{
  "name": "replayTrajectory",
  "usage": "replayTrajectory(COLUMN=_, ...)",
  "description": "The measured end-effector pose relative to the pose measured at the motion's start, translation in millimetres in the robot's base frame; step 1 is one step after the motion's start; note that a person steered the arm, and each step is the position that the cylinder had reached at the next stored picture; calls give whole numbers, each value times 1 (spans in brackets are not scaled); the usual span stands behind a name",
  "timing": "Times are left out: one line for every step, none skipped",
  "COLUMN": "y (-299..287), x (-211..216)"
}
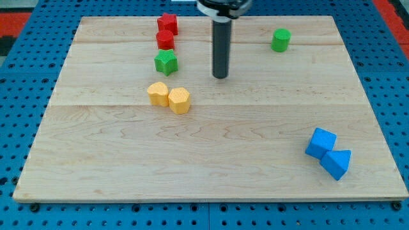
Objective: Push the green circle into the yellow heart
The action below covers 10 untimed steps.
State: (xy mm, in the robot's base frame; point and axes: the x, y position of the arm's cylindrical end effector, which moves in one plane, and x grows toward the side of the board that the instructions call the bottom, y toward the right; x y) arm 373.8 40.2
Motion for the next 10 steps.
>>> replayTrajectory(y=19, x=0)
replayTrajectory(y=21, x=0)
replayTrajectory(y=22, x=-1)
replayTrajectory(y=54, x=-37)
replayTrajectory(y=71, x=-54)
replayTrajectory(y=124, x=-47)
replayTrajectory(y=148, x=-56)
replayTrajectory(y=188, x=-63)
replayTrajectory(y=209, x=-108)
replayTrajectory(y=160, x=-131)
